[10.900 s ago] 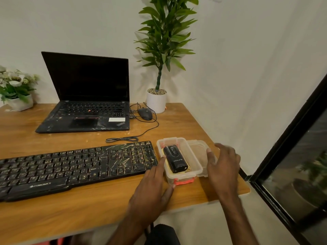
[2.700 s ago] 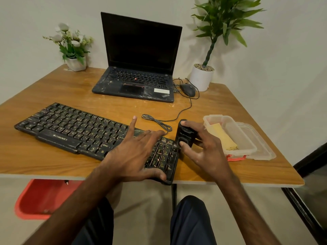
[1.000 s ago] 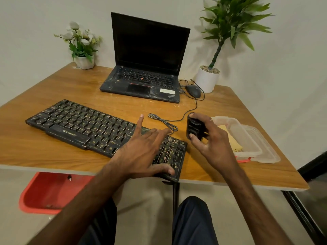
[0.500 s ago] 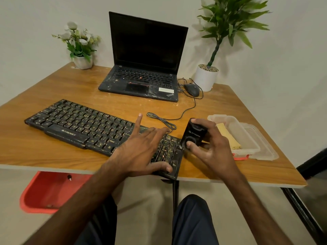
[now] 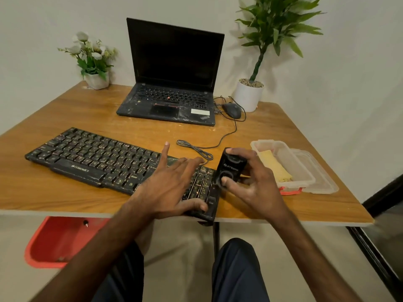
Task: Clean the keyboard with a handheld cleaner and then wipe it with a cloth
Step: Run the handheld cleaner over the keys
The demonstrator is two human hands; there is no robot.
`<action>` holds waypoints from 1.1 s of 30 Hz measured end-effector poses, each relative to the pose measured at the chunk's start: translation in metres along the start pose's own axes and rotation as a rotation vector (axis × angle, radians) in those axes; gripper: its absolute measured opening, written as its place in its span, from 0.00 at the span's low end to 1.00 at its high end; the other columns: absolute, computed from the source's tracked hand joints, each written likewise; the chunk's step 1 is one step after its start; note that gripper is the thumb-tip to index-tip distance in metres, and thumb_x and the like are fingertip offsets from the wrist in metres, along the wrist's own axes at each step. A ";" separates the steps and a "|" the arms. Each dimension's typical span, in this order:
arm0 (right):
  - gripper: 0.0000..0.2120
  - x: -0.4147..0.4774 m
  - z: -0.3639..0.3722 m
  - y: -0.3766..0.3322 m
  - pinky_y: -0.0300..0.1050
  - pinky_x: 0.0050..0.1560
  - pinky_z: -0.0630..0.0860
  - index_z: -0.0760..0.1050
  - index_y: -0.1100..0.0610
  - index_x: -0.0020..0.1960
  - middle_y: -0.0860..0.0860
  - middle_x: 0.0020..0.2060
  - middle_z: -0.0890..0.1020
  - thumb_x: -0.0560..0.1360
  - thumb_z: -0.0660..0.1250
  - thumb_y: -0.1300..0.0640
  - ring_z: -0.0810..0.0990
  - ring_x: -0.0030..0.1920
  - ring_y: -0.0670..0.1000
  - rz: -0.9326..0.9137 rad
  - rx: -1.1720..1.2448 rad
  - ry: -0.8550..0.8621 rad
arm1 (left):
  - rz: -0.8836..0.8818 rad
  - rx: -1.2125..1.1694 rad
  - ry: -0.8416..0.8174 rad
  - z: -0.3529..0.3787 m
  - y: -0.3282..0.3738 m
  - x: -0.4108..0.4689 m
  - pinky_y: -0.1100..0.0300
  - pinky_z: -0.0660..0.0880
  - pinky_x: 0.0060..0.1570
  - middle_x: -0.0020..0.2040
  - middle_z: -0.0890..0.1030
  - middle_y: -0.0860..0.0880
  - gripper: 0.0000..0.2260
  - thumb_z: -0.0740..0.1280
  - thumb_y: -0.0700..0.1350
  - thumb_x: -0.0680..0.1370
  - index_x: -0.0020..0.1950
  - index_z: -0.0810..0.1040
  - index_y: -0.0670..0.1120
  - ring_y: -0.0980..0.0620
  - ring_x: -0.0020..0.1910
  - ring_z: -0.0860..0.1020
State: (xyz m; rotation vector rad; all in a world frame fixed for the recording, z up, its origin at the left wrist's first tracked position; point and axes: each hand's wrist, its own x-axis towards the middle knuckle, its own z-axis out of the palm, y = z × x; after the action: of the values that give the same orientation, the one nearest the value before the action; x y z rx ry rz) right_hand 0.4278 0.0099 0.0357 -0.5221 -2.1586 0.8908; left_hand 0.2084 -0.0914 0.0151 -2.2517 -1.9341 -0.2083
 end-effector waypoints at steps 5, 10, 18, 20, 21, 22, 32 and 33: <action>0.32 -0.050 0.013 -0.018 0.43 0.49 0.81 0.70 0.43 0.67 0.39 0.59 0.77 0.70 0.76 0.64 0.82 0.55 0.49 -0.185 0.090 -0.081 | 0.002 -0.003 -0.003 0.003 -0.002 0.001 0.30 0.36 0.73 0.74 0.71 0.43 0.53 0.36 0.80 0.69 0.80 0.52 0.42 0.46 0.75 0.68; 0.30 -0.016 0.006 0.002 0.36 0.54 0.78 0.69 0.44 0.67 0.33 0.59 0.75 0.72 0.75 0.64 0.79 0.57 0.42 -0.108 -0.029 0.026 | 0.031 -0.014 0.018 0.001 0.000 0.001 0.29 0.39 0.73 0.72 0.74 0.42 0.50 0.38 0.79 0.72 0.78 0.54 0.42 0.45 0.73 0.71; 0.28 0.016 0.005 0.022 0.46 0.52 0.82 0.68 0.44 0.68 0.44 0.58 0.77 0.74 0.73 0.61 0.79 0.57 0.45 0.025 -0.076 0.114 | -0.002 -0.004 -0.002 0.001 -0.001 -0.001 0.31 0.35 0.73 0.74 0.72 0.42 0.51 0.38 0.79 0.71 0.79 0.54 0.41 0.47 0.74 0.69; 0.29 0.004 0.003 0.019 0.45 0.50 0.83 0.68 0.41 0.67 0.36 0.57 0.75 0.73 0.74 0.62 0.79 0.57 0.44 -0.010 -0.078 0.147 | -0.001 0.001 -0.003 0.000 -0.002 0.000 0.32 0.33 0.73 0.74 0.71 0.43 0.52 0.36 0.80 0.70 0.79 0.52 0.42 0.47 0.75 0.68; 0.30 0.000 0.003 0.017 0.44 0.48 0.83 0.68 0.40 0.66 0.34 0.56 0.75 0.72 0.75 0.63 0.80 0.56 0.44 -0.039 -0.066 0.167 | 0.001 0.003 -0.006 0.000 -0.002 0.000 0.32 0.33 0.73 0.75 0.71 0.43 0.52 0.35 0.80 0.70 0.79 0.52 0.42 0.47 0.75 0.68; 0.31 -0.002 0.003 0.014 0.42 0.46 0.83 0.68 0.40 0.65 0.32 0.56 0.74 0.72 0.75 0.64 0.80 0.55 0.45 -0.063 -0.054 0.180 | 0.004 0.002 -0.005 0.001 -0.002 0.000 0.32 0.33 0.73 0.75 0.71 0.43 0.51 0.35 0.80 0.70 0.79 0.51 0.43 0.47 0.75 0.68; 0.30 0.009 0.008 0.009 0.45 0.47 0.83 0.68 0.43 0.68 0.37 0.57 0.75 0.73 0.74 0.63 0.80 0.56 0.44 0.016 -0.027 0.118 | -0.002 0.008 -0.011 0.001 -0.002 0.003 0.31 0.33 0.73 0.76 0.69 0.42 0.53 0.35 0.80 0.70 0.80 0.51 0.41 0.46 0.76 0.67; 0.30 0.004 0.009 0.004 0.43 0.47 0.83 0.68 0.43 0.68 0.38 0.57 0.76 0.73 0.74 0.63 0.80 0.56 0.44 0.013 -0.006 0.098 | -0.001 0.010 -0.008 0.000 -0.002 0.002 0.31 0.33 0.73 0.76 0.69 0.42 0.53 0.35 0.80 0.70 0.80 0.51 0.41 0.46 0.76 0.67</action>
State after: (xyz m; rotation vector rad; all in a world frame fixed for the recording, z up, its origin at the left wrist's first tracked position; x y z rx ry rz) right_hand 0.4187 0.0106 0.0302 -0.5717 -2.0722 0.8484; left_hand 0.2069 -0.0888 0.0152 -2.2491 -1.9359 -0.1901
